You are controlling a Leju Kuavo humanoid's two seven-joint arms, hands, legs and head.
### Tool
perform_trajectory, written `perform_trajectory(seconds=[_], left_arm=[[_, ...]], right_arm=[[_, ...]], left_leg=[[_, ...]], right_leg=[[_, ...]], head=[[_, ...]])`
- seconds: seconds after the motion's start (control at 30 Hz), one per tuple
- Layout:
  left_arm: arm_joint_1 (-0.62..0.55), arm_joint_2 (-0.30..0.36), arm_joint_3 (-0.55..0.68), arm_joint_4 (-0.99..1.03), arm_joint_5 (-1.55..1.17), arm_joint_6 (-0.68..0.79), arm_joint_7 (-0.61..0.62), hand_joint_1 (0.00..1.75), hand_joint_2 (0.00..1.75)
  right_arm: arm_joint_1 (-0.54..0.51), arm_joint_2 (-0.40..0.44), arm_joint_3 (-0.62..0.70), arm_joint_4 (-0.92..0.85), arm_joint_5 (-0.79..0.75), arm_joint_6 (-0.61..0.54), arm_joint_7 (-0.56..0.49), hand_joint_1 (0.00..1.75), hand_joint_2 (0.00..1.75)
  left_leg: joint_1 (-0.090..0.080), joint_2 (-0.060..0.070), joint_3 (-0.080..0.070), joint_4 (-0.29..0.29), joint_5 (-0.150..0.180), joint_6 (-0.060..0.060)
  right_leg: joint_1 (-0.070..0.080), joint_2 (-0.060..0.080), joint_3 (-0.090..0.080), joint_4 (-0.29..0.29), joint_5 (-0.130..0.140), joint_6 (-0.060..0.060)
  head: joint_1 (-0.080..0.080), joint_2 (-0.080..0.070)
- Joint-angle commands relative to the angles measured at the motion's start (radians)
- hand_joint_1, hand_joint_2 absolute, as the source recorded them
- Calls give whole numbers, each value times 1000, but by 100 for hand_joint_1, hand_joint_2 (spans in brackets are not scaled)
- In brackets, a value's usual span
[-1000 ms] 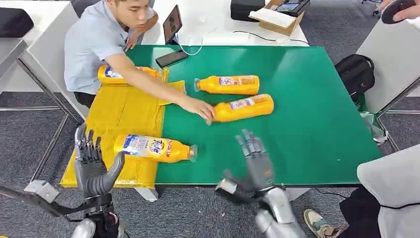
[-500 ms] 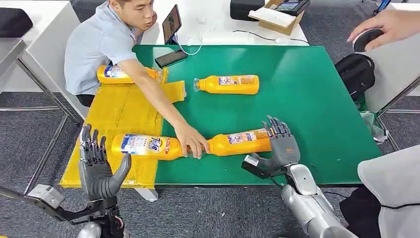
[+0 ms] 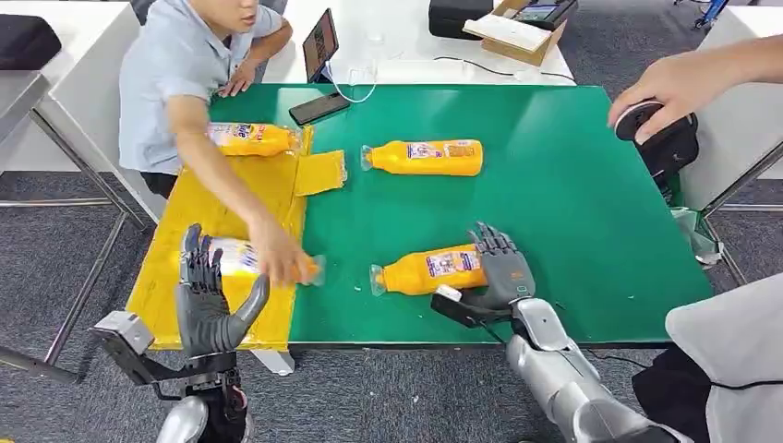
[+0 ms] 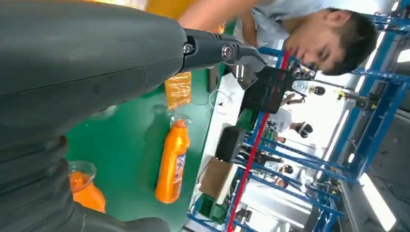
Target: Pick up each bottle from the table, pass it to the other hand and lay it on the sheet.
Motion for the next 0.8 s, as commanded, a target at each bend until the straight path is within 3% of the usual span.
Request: perform_trajectory(seconds=[0.03, 0.1, 0.3, 0.37, 0.4, 0.67, 0.8], left_arm=[[-76, 29, -54, 94, 0, 9, 15, 0, 175], [-77, 32, -58, 92, 4, 9, 19, 0, 175], [-77, 32, -59, 93, 3, 9, 19, 0, 175], [-81, 34, -65, 102, 6, 8, 22, 0, 175], [-87, 35, -69, 110, 9, 4, 26, 0, 175], [-110, 48, -85, 140, 17, -8, 37, 0, 175], [-112, 49, -88, 148, 17, -8, 39, 0, 175]], right_arm=[[-128, 17, 126, 192, 99, 183, 143, 0, 175], [-140, 10, 136, 202, 110, 261, 154, 0, 175], [-141, 7, 135, 200, 108, 264, 153, 0, 175], [-138, 3, 131, 202, 96, 309, 142, 141, 175], [-137, -2, 128, 206, 87, 338, 143, 157, 175], [-145, -33, 167, 231, 98, 557, 181, 175, 175], [-125, -17, 77, 212, -22, 588, 98, 175, 175]], left_leg=[[1, 1, 2, 0, 0, -1], [1, 2, 3, 0, -1, -2], [2, 0, 7, -1, 1, -2], [1, 0, 8, -1, 1, -1], [2, 0, 7, -1, 1, -1], [0, -1, 11, -1, 1, 0], [2, -4, 13, -2, 2, -1]], right_leg=[[1, 0, 2, 0, 0, -2], [2, 1, 3, -1, 0, -3], [2, -2, 7, -2, 1, -3], [1, -2, 7, -2, 0, -2], [2, -3, 8, -2, 1, -3], [1, -2, 10, -2, 0, -1], [2, -6, 11, -4, 0, -2]], head=[[0, 0], [0, 0], [0, 0], [0, 0], [0, 0], [0, 0], [0, 0]])
